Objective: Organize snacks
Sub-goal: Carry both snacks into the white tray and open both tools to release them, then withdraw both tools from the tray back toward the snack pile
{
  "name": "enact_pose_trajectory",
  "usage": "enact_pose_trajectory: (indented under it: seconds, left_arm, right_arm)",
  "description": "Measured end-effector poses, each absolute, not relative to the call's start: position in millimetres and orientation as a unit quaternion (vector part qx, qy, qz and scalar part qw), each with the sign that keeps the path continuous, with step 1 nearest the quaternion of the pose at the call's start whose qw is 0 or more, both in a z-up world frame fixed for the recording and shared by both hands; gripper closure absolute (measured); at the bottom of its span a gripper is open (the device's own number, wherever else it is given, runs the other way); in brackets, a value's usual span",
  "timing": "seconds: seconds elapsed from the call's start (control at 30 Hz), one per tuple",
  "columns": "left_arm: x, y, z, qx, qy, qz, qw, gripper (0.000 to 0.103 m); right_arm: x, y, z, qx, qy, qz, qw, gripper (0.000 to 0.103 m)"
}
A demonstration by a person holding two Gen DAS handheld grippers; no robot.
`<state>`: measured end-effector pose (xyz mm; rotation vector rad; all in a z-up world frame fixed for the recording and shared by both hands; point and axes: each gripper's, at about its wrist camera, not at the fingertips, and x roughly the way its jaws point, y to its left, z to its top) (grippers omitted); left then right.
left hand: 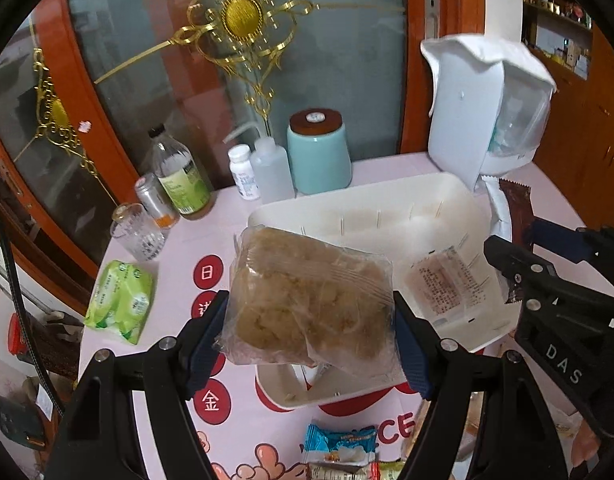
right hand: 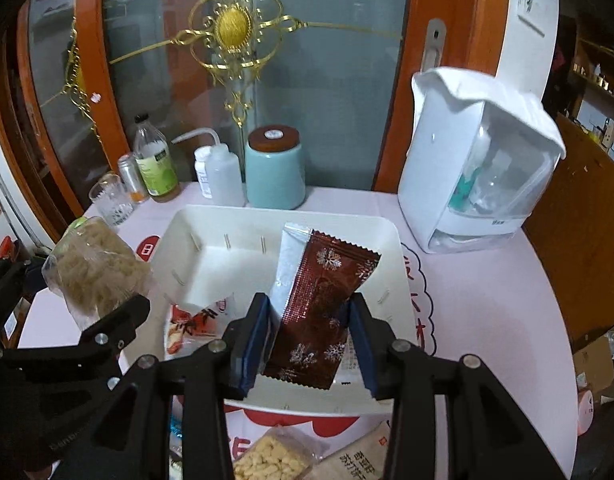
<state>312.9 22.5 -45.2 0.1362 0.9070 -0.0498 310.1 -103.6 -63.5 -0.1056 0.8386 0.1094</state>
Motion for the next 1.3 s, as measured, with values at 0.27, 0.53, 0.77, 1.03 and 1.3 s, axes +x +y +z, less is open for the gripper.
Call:
enact_pose_trajectory:
  seconds: [0.27, 0.53, 0.77, 1.03, 1.3]
  left_arm:
    - [345.4, 21.0, -80.7, 0.050, 0.484, -0.038, 0.873, 0.021]
    - [353.3, 34.3, -94.8, 0.011, 0.494, -0.039, 0.869, 0.000]
    - [344.9, 27.2, -82.4, 0.026, 0.491, -0.049, 0.870, 0.000]
    - [319.7, 21.6, -53.5, 0.027, 0.473, -0.057, 0.879, 0.000]
    - [269.9, 23.7, -16.7, 0.035, 0.449, -0.058, 0.891, 0.000]
  right_arm:
    - [339.2, -114.0, -91.5, -0.019, 0.449, 0.058, 0.892, 0.054]
    - [344.6, -137.9, -102.1, 0.028, 0.458, 0.040, 0.888, 0.018]
    - [332.7, -138.6, -102.9, 0.021, 0.465, 0.049, 0.884, 0.018]
    - [309.1, -134.9, -87.5, 0.005, 0.460, 0.059, 0.886, 0.018]
    - [263.8, -131.5, -68.8, -0.015, 0.453, 0.073, 0.888, 0.018]
